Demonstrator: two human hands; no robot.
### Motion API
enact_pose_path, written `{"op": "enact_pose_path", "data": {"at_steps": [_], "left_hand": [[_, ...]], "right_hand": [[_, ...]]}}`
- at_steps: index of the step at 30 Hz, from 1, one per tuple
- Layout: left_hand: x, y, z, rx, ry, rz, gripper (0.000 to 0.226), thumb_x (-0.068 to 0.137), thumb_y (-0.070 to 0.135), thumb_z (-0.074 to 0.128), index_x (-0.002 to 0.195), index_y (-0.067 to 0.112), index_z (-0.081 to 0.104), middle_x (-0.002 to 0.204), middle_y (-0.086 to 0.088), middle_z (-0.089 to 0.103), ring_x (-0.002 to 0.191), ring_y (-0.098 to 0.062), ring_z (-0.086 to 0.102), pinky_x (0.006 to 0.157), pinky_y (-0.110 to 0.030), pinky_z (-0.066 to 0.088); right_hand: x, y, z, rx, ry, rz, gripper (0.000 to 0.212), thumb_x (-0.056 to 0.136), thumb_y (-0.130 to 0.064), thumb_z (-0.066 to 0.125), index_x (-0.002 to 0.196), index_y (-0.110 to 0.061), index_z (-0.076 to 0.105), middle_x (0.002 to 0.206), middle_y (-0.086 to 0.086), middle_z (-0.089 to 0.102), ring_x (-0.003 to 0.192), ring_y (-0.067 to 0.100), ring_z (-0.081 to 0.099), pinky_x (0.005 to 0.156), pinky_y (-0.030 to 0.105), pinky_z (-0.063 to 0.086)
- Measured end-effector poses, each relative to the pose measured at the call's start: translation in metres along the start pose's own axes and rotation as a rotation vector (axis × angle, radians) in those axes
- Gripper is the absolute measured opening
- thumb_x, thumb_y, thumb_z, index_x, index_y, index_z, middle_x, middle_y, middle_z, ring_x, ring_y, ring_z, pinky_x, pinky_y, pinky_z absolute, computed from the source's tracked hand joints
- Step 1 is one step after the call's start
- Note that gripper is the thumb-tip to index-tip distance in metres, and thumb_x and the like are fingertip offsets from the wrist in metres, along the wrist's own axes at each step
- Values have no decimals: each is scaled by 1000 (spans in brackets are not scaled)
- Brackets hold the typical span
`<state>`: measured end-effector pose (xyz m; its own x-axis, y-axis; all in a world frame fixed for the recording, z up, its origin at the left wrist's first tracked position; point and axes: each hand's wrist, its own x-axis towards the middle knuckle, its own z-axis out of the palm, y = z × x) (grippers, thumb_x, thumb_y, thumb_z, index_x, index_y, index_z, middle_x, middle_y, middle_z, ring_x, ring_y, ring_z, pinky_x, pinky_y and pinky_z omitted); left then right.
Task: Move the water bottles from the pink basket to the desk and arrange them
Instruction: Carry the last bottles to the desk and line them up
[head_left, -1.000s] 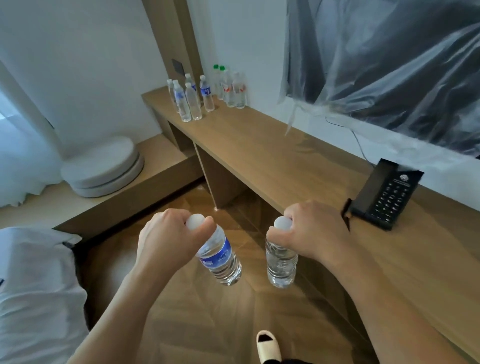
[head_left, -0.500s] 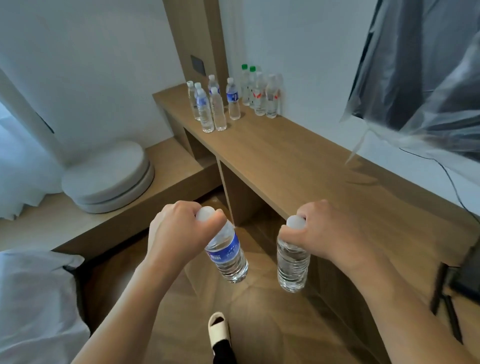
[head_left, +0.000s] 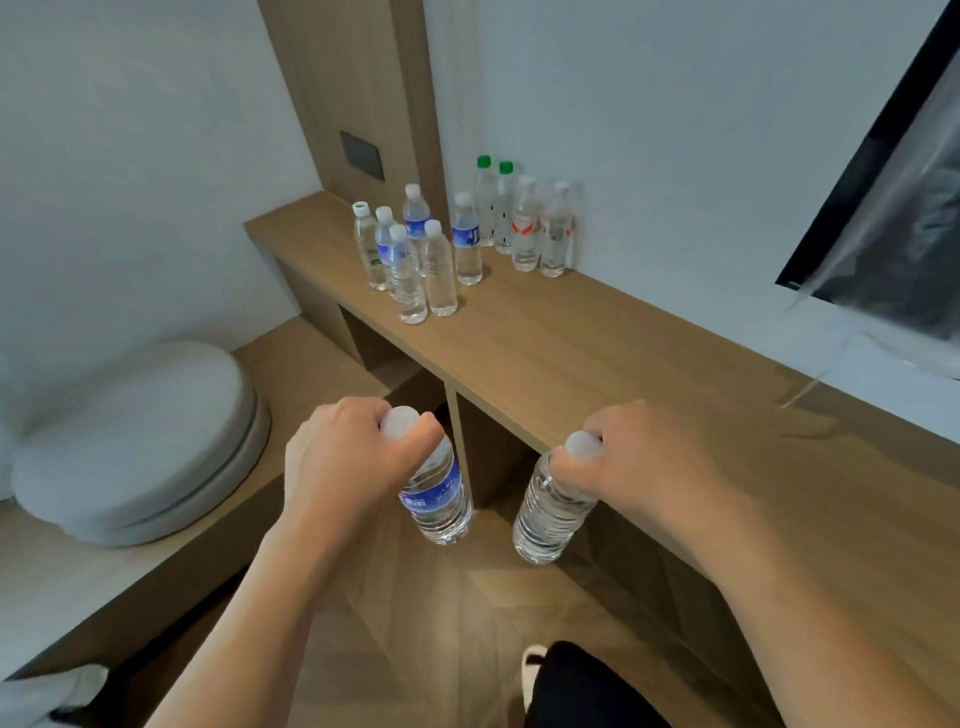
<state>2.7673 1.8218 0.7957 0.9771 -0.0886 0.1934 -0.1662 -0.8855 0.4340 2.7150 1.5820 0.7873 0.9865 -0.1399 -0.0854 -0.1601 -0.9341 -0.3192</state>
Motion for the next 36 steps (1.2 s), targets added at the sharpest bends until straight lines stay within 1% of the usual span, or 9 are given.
{"op": "enact_pose_path", "data": {"at_steps": [5,8,11,15,20,23,26,29,36], "left_hand": [[88,-36,30,-20,-87,-37,43,84,53,58,57,20,60,46,5,50,49,-14,57,45,-22,43],[139,-45,40,-11,-98,-43,44,81,55,56,55,19,60,45,4,49,48,-14,56,45,-25,45],[190,-46,39,27,-96,-15,55,68,67,39,57,19,62,50,1,56,51,-14,58,49,-33,51],[255,-52,45,79,-72,13,52,65,63,40,52,14,52,45,0,46,45,-16,47,43,-28,36],[324,-58,69,81,-157,46,53,64,63,44,53,11,49,47,-3,45,46,-19,46,44,-28,34],[365,-52,93,82,-251,138,50,68,62,47,50,15,42,43,2,38,44,-14,39,46,-25,29],[399,-43,119,124,-362,282,51,75,62,52,54,16,44,49,2,46,50,-14,48,47,-26,32],[426,-31,139,161,-433,446,53,77,65,48,57,16,45,55,1,50,58,-17,54,49,-29,35],[472,5,187,118,-631,659,51,81,66,45,64,18,51,62,1,54,63,-21,55,50,-31,33]], "right_hand": [[92,-26,19,-72,-52,-27,47,70,-61,58,54,-17,50,54,-3,46,51,17,44,46,27,30],[150,-27,27,-50,-85,-8,46,70,-60,58,54,-17,51,51,-4,43,48,15,40,45,28,30],[205,-29,28,-20,-91,24,50,72,-63,57,63,-15,64,53,-6,46,48,12,43,47,27,34],[270,-35,22,-12,-76,49,45,75,-61,57,59,-18,54,55,-5,47,50,13,44,46,26,33],[329,-31,23,-27,-69,136,47,76,-64,55,63,-18,59,57,-5,55,52,13,52,47,26,36],[362,-22,30,-20,-62,223,49,75,-65,55,61,-18,60,58,-4,58,54,16,55,48,26,36],[380,-16,38,-33,-39,329,52,75,-64,55,55,-16,52,53,-4,54,51,16,50,47,27,31],[389,-10,41,-36,-29,460,54,77,-62,54,50,-16,44,47,-4,44,45,13,42,44,26,28],[406,14,42,-62,-62,764,48,80,-62,52,68,-16,60,61,-5,53,55,13,48,48,23,30]]}}
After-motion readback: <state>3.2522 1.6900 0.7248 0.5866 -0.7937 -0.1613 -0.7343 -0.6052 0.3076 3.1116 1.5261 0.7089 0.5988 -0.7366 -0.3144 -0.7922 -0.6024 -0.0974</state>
